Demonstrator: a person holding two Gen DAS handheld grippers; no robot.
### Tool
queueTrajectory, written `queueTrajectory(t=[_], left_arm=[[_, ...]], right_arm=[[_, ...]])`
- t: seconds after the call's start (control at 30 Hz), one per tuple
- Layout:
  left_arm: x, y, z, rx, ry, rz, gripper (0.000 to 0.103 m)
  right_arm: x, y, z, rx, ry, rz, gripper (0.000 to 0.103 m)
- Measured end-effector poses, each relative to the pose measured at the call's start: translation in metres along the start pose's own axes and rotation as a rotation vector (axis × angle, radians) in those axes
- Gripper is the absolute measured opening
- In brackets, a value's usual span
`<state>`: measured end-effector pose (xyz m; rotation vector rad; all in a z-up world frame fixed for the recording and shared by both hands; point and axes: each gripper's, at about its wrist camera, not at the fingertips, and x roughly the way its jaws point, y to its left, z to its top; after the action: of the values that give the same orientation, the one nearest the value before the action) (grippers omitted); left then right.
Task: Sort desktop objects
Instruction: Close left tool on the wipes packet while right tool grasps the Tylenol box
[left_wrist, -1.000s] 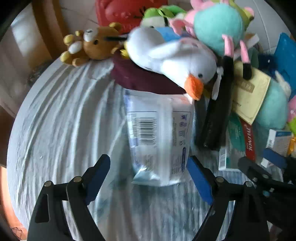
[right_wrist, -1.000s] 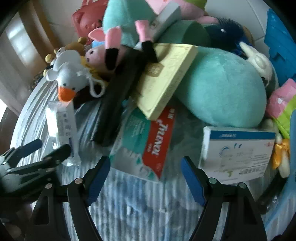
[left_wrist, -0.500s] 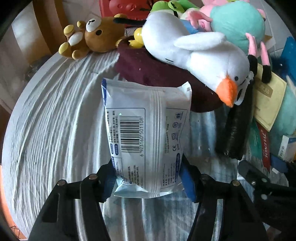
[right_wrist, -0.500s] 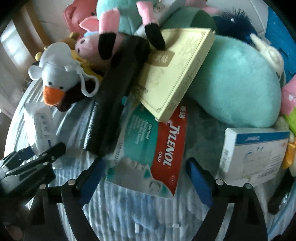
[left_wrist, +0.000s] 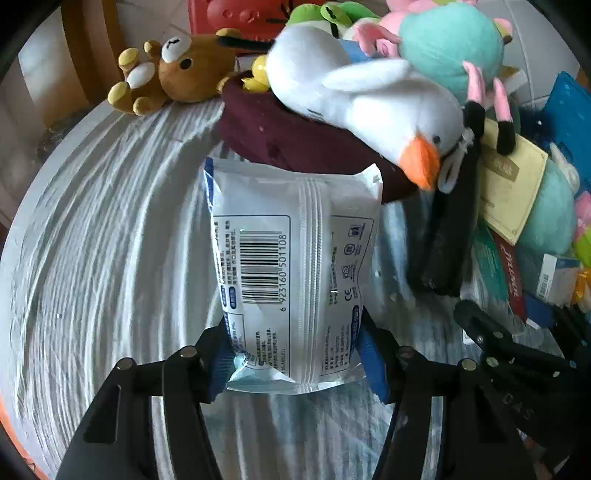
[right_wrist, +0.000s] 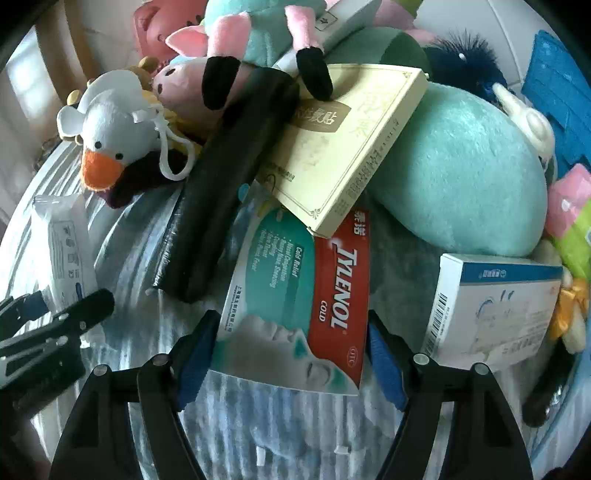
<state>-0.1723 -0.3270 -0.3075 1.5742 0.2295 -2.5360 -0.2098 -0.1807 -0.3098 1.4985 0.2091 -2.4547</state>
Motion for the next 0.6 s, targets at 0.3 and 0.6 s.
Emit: queueTrajectory(t=[0.3, 0.6], left_arm=[[-0.011, -0.010, -0.018, 0.022, 0.002, -0.029, 0.058], [-0.045, -0.012, -0.028, 0.018, -0.044, -0.054, 0.058]], right_arm=[[-0.007, -0.004, -0.014, 0.016, -0.005, 0.024, 0.076], [-0.058, -0.014, -0.032, 0.022, -0.073, 0.008, 0.075]])
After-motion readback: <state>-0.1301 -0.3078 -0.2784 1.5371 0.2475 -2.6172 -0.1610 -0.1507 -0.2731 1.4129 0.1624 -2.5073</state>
